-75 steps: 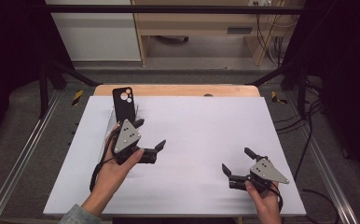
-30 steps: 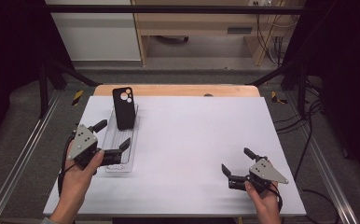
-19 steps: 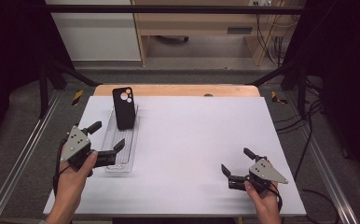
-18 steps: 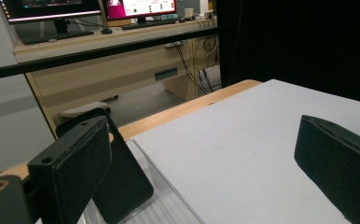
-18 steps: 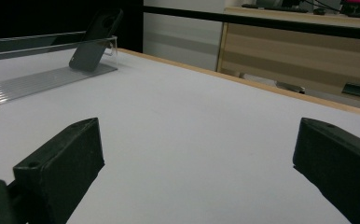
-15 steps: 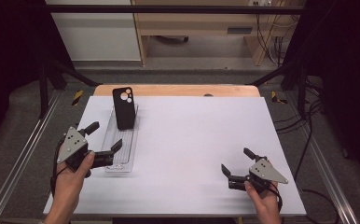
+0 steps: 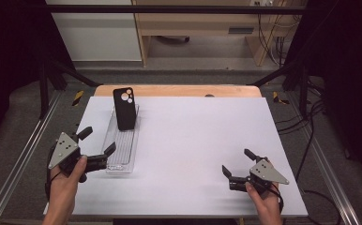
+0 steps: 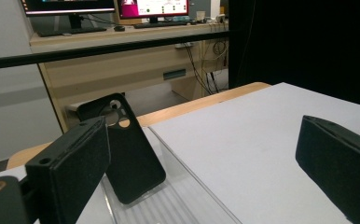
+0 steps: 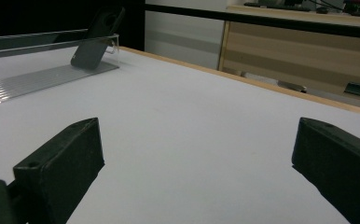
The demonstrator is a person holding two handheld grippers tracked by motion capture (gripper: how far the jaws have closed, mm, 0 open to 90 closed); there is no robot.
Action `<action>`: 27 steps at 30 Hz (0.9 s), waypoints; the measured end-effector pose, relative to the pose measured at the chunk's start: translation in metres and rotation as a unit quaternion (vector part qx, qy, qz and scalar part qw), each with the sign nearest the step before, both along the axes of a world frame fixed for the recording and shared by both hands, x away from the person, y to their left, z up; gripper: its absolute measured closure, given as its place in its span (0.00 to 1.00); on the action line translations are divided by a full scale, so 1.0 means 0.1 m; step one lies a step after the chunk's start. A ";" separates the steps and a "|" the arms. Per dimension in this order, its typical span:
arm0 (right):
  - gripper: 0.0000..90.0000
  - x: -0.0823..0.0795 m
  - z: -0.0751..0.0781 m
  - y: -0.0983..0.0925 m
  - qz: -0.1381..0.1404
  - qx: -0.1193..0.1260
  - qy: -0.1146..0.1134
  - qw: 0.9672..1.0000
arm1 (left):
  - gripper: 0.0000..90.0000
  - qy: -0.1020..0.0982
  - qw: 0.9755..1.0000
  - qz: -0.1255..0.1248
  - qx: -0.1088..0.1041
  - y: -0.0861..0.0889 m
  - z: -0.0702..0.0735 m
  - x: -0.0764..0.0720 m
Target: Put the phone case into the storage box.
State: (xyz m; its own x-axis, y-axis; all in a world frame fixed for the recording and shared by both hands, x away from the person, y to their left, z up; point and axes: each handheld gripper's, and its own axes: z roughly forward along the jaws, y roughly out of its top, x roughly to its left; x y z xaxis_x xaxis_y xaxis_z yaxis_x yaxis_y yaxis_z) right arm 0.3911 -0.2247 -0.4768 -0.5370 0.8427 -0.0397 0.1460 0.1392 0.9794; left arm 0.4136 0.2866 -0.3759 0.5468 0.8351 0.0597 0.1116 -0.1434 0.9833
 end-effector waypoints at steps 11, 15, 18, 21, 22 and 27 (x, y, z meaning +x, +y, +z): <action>0.03 0.01 0.01 -0.05 -0.006 0.006 0.000 1.000 | 0.03 -0.003 1.000 0.018 0.000 0.15 -0.09 -0.03; 0.03 0.01 0.02 -0.08 -0.012 0.009 0.001 1.000 | 0.03 -0.002 1.000 0.017 -0.009 0.19 -0.12 -0.05; 0.03 0.01 0.02 -0.08 -0.013 0.008 0.003 1.000 | 0.03 -0.004 1.000 0.016 -0.013 0.20 -0.14 -0.06; 0.03 0.01 0.02 -0.09 -0.014 0.009 0.003 1.000 | 0.03 -0.005 1.000 0.016 -0.013 0.22 -0.17 -0.07; 0.03 0.02 0.02 -0.10 -0.014 0.009 0.002 1.000 | 0.03 -0.004 1.000 0.015 -0.015 0.23 -0.19 -0.08; 0.03 0.02 0.02 -0.12 -0.016 0.010 0.004 1.000 | 0.03 -0.002 1.000 0.016 -0.022 0.24 -0.25 -0.09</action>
State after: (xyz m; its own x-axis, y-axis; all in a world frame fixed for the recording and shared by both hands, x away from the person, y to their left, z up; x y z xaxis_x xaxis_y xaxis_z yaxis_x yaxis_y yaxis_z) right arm 0.3927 -0.2365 -0.4749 -0.5099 0.8600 -0.0186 0.1583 0.1150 0.9807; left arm 0.4042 0.3109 -0.4005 0.5192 0.8543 0.0246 0.1110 -0.0960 0.9892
